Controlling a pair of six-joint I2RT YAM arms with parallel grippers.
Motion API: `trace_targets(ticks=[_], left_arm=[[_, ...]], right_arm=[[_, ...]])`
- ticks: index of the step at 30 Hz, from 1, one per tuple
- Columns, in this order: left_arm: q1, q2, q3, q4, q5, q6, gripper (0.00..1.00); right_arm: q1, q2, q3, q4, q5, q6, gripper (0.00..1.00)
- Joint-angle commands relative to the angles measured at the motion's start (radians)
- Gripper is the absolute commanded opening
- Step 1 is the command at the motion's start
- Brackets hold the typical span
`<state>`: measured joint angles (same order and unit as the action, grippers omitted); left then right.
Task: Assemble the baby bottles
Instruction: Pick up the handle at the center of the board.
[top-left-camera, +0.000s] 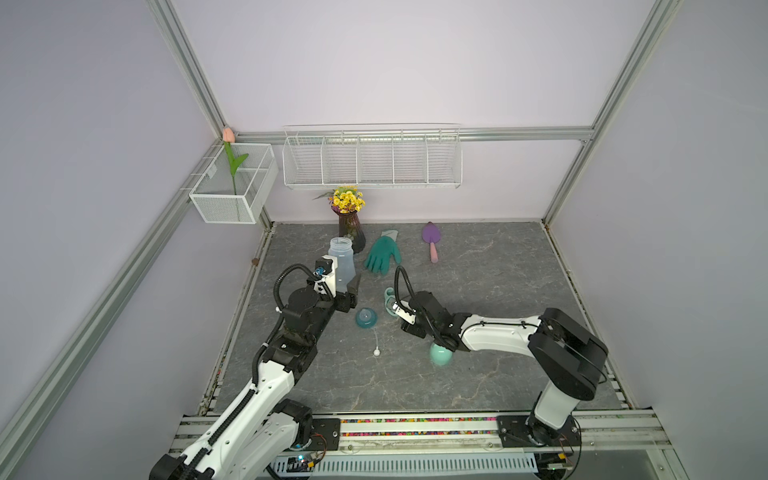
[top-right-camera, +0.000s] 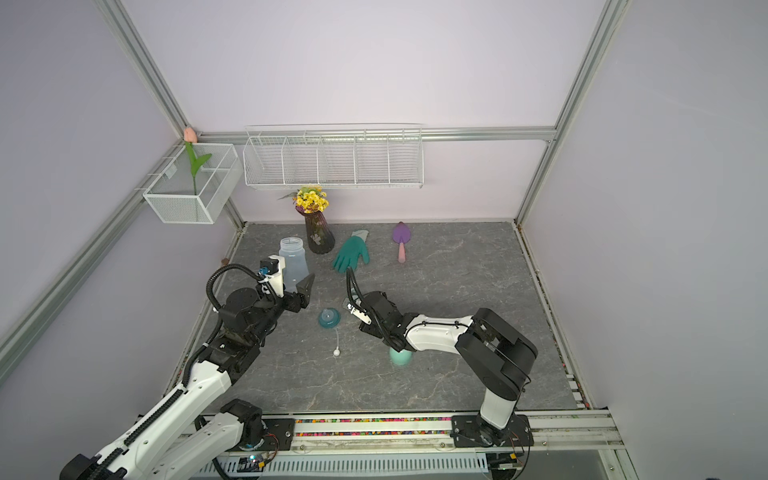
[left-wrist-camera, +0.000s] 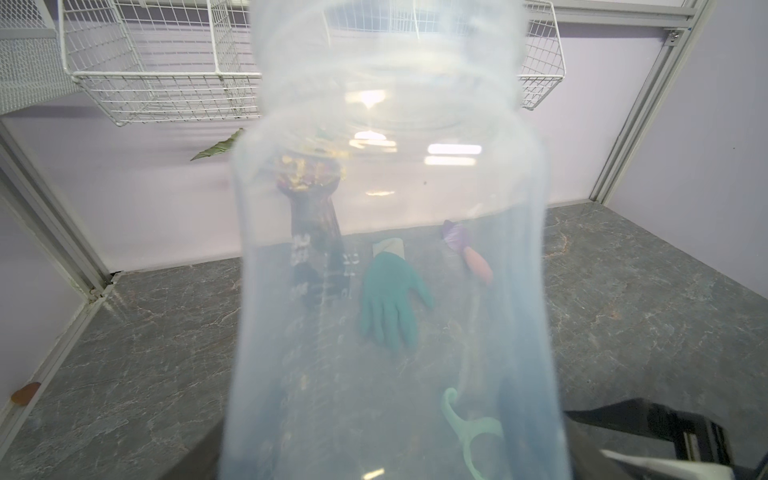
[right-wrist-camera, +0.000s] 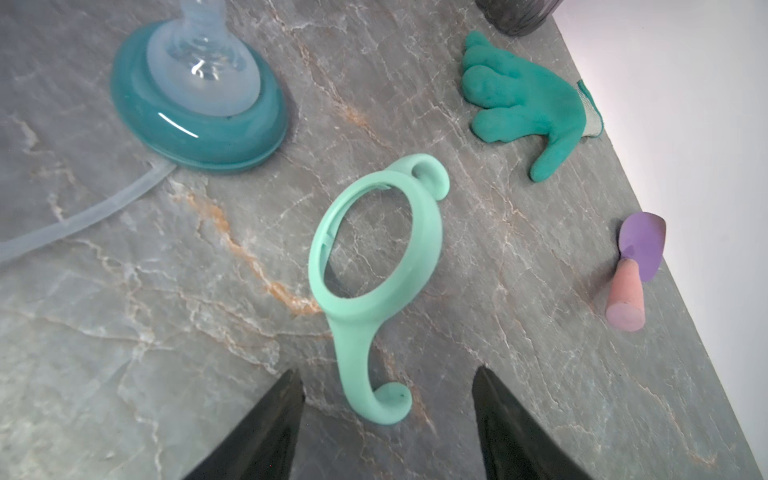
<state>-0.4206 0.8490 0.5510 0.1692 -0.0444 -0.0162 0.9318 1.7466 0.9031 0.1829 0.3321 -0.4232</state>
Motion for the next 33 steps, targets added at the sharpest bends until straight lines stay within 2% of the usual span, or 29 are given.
trace_targets(ticks=[1,16,33], left_arm=[[0.005,-0.016,-0.005,0.029,-0.017,-0.014,0.00],[0.007,-0.059,-0.032,0.044,-0.044,-0.014,0.00],[0.007,-0.074,-0.038,0.043,-0.062,-0.007,0.00]], right_arm=[[0.010,0.002,-0.017,0.045,0.008,-0.009,0.68],[0.030,0.081,-0.016,0.087,0.087,-0.016,0.64],[0.048,0.178,0.022,0.118,0.220,-0.075,0.52]])
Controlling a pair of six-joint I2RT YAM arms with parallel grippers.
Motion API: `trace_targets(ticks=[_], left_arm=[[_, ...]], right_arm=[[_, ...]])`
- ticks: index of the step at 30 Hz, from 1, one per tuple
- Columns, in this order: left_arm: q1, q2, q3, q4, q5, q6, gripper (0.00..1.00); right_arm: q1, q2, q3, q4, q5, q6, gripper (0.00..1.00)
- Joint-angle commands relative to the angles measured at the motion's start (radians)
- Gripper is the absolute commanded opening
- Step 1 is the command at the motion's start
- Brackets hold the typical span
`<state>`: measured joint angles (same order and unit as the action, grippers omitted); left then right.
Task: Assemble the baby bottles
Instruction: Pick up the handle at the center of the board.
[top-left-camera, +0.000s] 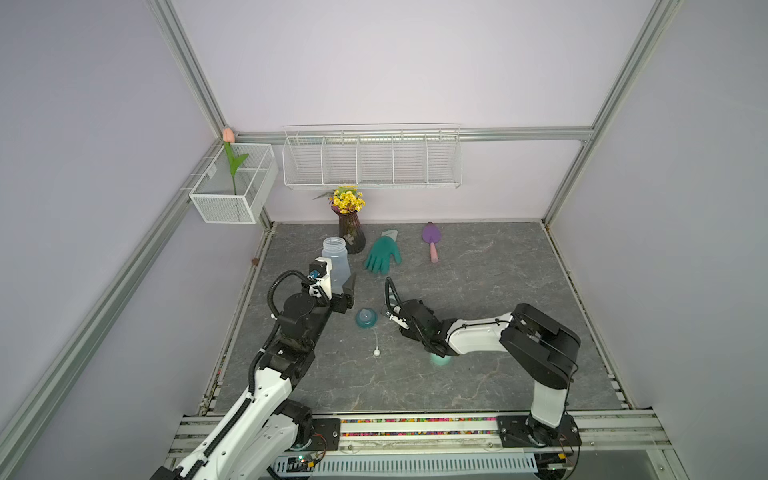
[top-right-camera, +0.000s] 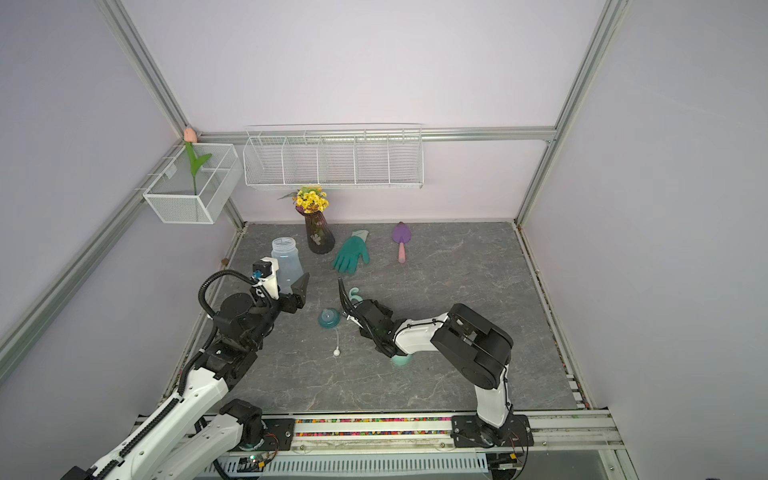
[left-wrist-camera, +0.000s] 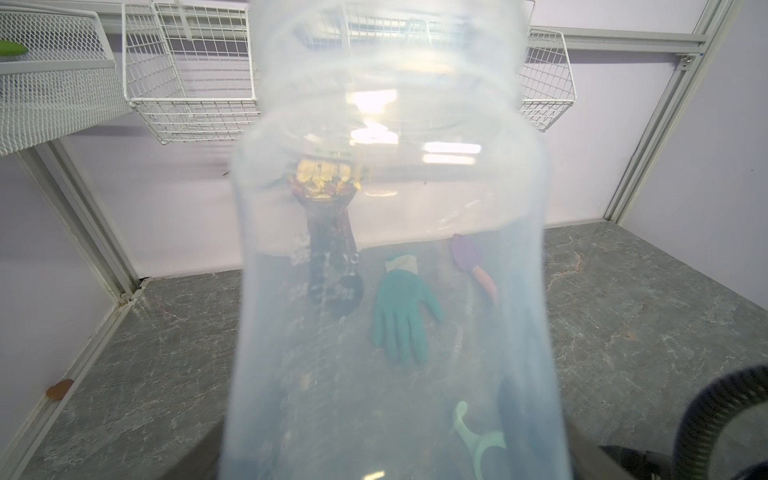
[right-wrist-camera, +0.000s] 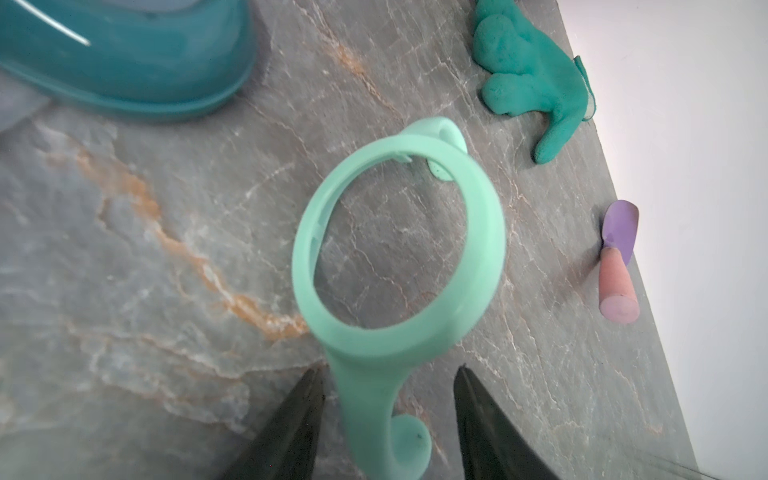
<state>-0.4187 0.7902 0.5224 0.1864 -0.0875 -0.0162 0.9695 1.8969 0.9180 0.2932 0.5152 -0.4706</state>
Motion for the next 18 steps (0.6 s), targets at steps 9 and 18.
trace_targets(ticks=[9,18], left_arm=[[0.006,-0.021,-0.019,0.035,-0.039,-0.004,0.00],[0.006,-0.028,-0.025,0.040,-0.051,-0.005,0.00]], right_arm=[[0.040,0.076,0.007,0.080,0.097,-0.066,0.43],[0.042,0.067,-0.011,0.106,0.094,-0.048,0.26]])
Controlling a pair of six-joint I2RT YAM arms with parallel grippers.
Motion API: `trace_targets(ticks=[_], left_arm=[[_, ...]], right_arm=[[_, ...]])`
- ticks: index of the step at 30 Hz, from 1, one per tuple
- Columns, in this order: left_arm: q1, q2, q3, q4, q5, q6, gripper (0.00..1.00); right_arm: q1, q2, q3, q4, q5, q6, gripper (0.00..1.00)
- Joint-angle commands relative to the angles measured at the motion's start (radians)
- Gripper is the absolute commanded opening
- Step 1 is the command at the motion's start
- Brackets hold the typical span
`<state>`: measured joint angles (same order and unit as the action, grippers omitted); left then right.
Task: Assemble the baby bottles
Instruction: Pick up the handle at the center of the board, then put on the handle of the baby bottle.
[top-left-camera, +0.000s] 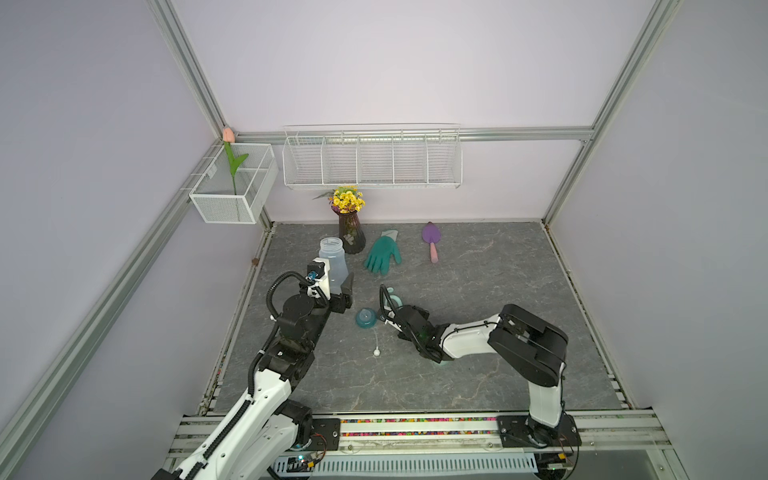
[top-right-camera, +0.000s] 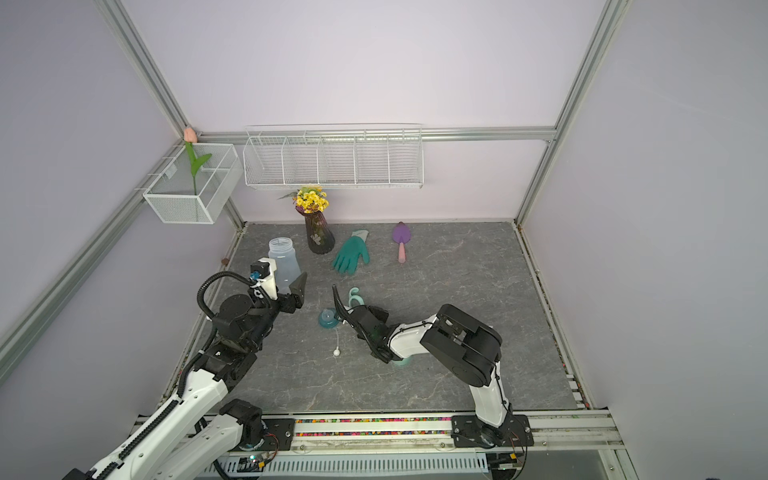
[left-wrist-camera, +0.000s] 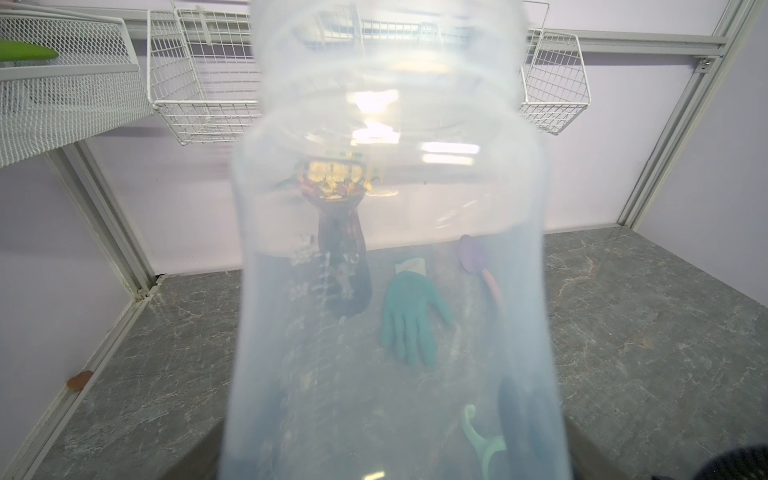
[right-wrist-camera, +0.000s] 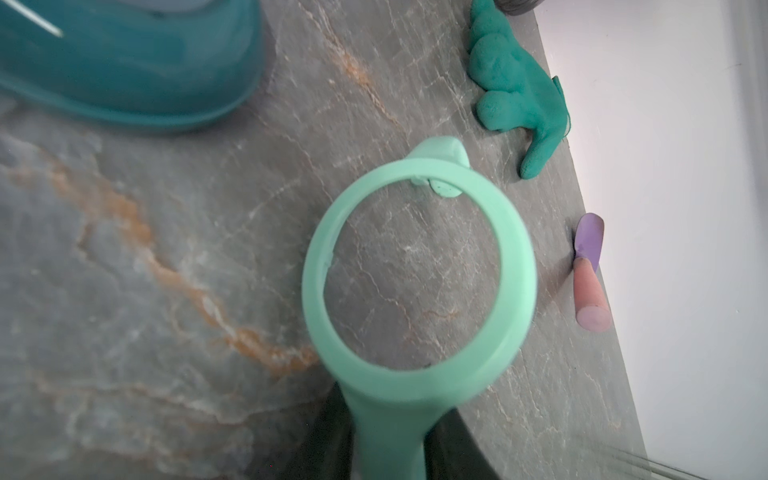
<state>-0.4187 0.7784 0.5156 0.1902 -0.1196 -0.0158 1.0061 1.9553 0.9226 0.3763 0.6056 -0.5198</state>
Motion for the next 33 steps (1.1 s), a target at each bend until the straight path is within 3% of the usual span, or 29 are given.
trace_targets(ticks=[1,10,14,17,24,28,31,33], left_arm=[[0.005,-0.015,-0.018,0.036,-0.020,-0.005,0.00],[0.005,-0.006,-0.015,0.034,-0.015,-0.003,0.00],[0.005,0.000,-0.017,0.039,-0.007,0.003,0.00],[0.005,0.006,-0.017,0.043,0.018,0.014,0.00],[0.005,0.019,-0.022,0.069,0.145,0.043,0.00],[0.005,0.065,-0.026,0.115,0.327,0.096,0.00],[0.004,0.110,-0.023,0.142,0.513,0.179,0.00],[0.004,0.133,-0.003,0.130,0.573,0.194,0.00]], right_arm=[[0.005,0.004,-0.016,0.023,0.001,0.005,0.25],[-0.006,-0.068,-0.001,-0.043,-0.049,0.071,0.14],[-0.028,-0.141,0.040,-0.170,-0.125,0.142,0.07],[-0.082,-0.243,0.083,-0.302,-0.289,0.245,0.07],[-0.264,-0.458,0.206,-0.542,-0.802,0.430,0.07],[-0.333,-0.508,0.289,-0.617,-1.099,0.486,0.07],[-0.365,-0.519,0.333,-0.593,-1.347,0.556,0.07],[-0.371,-0.517,0.354,-0.556,-1.472,0.609,0.07]])
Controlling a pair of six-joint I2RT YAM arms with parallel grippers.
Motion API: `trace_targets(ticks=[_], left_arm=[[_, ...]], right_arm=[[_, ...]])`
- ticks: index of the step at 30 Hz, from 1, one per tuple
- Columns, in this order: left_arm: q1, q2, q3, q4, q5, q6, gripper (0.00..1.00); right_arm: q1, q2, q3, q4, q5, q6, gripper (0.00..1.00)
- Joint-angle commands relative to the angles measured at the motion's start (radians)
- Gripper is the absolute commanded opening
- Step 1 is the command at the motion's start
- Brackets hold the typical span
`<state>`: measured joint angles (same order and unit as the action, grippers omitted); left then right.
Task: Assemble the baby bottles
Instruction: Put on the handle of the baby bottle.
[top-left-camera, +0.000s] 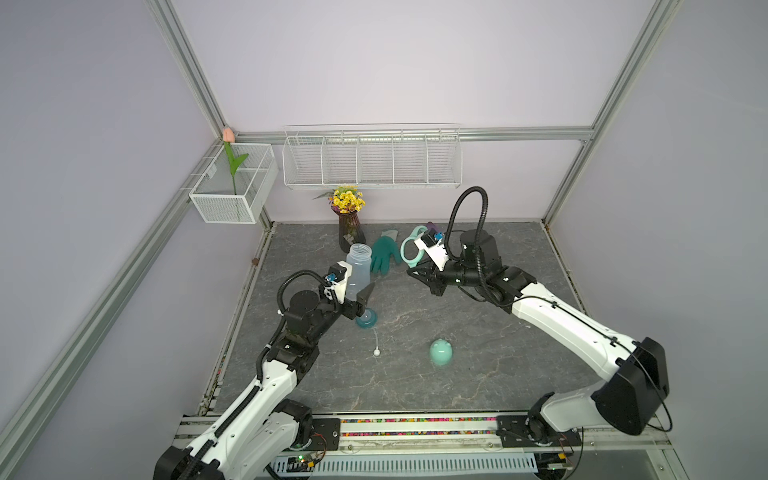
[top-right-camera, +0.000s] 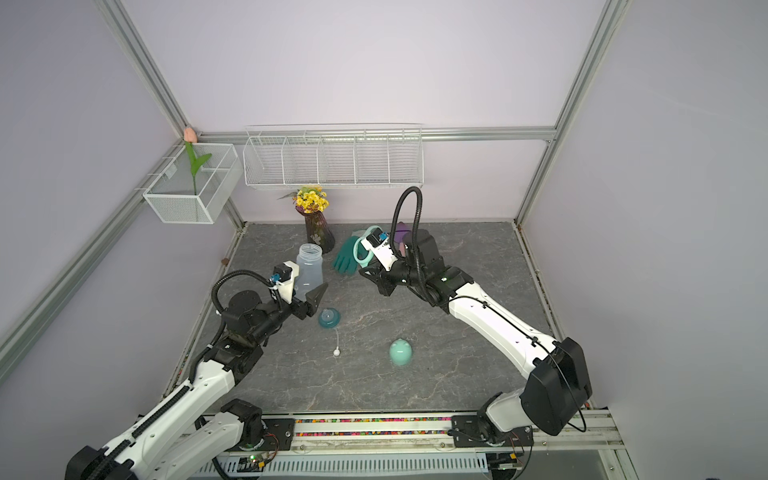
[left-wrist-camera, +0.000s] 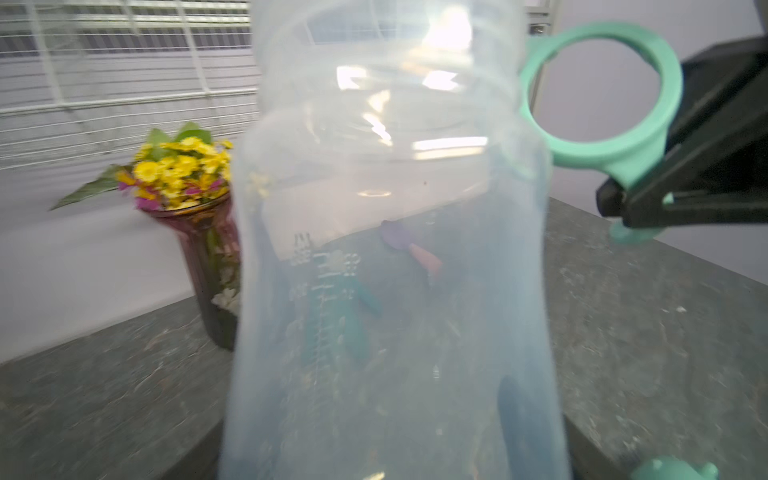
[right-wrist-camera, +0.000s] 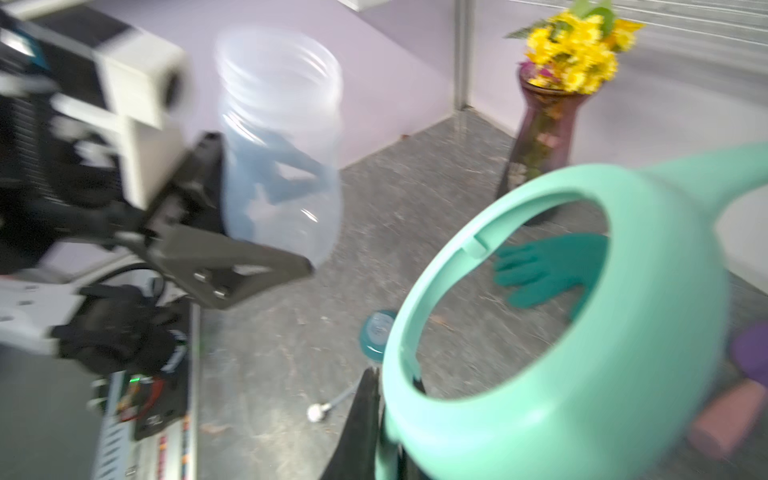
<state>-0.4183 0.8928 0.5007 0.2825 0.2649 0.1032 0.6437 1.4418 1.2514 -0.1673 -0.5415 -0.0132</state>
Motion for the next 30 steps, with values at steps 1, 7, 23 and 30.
trace_targets(ticks=[1,7,23,30], left_arm=[[0.002,0.026,0.024,0.028,0.196,0.076,0.00],[0.001,0.009,-0.017,0.112,0.234,0.126,0.00],[-0.022,-0.026,-0.008,0.181,0.221,0.157,0.00],[-0.024,-0.030,-0.005,0.195,0.137,0.189,0.00]], right_arm=[[-0.011,-0.004,0.029,0.030,-0.373,0.140,0.07],[-0.015,-0.004,-0.001,0.432,-0.568,0.480,0.07],[-0.009,0.300,0.023,1.598,-0.607,1.469,0.07],[0.000,0.303,0.025,1.598,-0.591,1.488,0.07]])
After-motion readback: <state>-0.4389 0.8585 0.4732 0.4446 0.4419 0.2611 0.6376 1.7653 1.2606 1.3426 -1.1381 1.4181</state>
